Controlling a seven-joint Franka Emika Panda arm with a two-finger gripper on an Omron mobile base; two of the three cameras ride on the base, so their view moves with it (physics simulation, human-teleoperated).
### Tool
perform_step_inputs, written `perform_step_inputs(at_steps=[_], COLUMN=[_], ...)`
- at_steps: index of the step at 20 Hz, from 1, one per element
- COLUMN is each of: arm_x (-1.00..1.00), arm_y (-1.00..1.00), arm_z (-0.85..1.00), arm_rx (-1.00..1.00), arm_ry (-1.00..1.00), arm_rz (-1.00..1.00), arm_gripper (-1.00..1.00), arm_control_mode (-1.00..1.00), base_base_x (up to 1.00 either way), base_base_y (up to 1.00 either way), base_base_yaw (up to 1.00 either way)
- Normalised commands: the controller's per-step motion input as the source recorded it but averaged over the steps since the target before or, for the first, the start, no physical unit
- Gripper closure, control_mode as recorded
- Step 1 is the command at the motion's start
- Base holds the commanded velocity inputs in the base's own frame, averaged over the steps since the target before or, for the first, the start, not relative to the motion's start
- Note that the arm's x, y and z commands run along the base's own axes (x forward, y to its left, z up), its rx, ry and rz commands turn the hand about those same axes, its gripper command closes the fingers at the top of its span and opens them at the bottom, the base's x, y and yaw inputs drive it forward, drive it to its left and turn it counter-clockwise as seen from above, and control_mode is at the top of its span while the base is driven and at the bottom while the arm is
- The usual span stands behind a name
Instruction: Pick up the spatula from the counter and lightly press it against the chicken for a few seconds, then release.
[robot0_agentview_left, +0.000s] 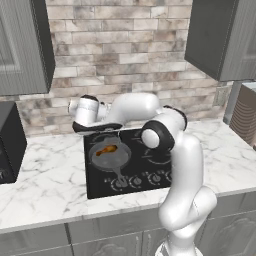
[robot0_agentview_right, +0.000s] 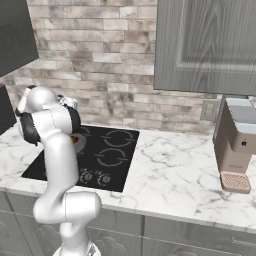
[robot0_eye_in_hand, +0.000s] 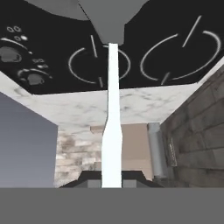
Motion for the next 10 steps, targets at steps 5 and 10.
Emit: perform_step_inputs(at_steps=[5,10], arm_x=[-0.35,-0.54], arm_y=[-0.05,-0.16], arm_z=[0.6,0.22], arm_rx=[0.01,0.01], arm_ry=[0.0,-0.01], arm_rz=[0.1,0.1], arm_gripper=[1.0,1.0], arm_control_mode=[-1.0,-1.0], base_base_x=[0.0,0.0], base_base_y=[0.0,0.0], base_base_yaw=[0.0,0.0])
